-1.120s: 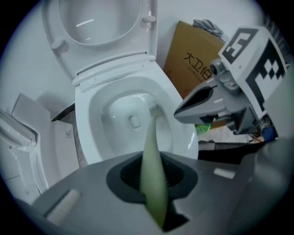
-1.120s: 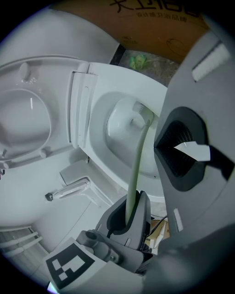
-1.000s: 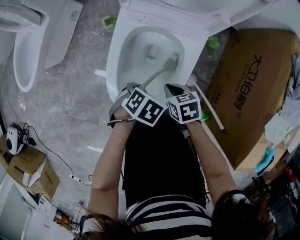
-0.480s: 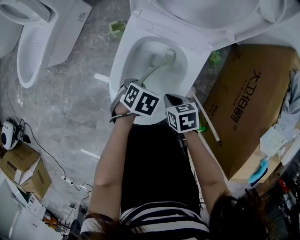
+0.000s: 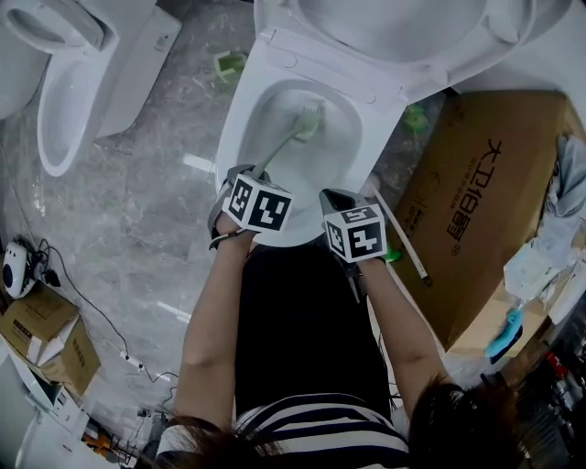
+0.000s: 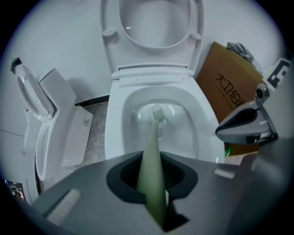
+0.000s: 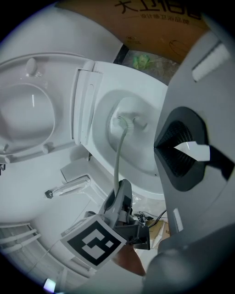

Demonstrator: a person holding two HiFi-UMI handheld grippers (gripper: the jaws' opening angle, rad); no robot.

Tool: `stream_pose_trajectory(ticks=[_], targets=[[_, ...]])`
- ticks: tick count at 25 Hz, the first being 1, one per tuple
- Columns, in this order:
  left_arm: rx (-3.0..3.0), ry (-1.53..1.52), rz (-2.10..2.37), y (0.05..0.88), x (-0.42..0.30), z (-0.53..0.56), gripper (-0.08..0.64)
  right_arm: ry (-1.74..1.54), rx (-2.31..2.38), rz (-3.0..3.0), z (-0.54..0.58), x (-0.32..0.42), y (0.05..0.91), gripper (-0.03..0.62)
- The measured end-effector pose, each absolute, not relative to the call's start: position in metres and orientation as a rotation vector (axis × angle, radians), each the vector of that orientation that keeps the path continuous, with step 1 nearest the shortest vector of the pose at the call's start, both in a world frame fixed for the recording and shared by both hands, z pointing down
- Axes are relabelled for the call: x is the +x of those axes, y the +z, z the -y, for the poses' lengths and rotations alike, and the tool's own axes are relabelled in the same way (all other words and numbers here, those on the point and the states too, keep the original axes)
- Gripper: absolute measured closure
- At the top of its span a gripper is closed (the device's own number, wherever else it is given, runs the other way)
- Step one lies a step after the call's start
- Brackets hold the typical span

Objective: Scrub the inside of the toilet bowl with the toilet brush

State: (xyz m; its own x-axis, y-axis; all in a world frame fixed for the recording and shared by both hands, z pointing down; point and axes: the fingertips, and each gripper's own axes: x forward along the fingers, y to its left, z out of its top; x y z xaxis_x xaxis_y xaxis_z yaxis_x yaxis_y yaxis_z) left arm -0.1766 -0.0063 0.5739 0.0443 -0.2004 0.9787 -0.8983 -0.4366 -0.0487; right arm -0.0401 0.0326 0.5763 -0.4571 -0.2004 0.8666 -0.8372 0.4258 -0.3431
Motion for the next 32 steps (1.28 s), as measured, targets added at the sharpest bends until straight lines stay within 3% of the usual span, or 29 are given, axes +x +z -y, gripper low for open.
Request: stream_pose_trajectory(ticks=[32], targets=[[1.859, 1.426, 1.223, 0.363, -0.21, -0.078, 0.56, 1.038, 1.045, 2.002, -0.06, -0.027, 0.399, 0.595]])
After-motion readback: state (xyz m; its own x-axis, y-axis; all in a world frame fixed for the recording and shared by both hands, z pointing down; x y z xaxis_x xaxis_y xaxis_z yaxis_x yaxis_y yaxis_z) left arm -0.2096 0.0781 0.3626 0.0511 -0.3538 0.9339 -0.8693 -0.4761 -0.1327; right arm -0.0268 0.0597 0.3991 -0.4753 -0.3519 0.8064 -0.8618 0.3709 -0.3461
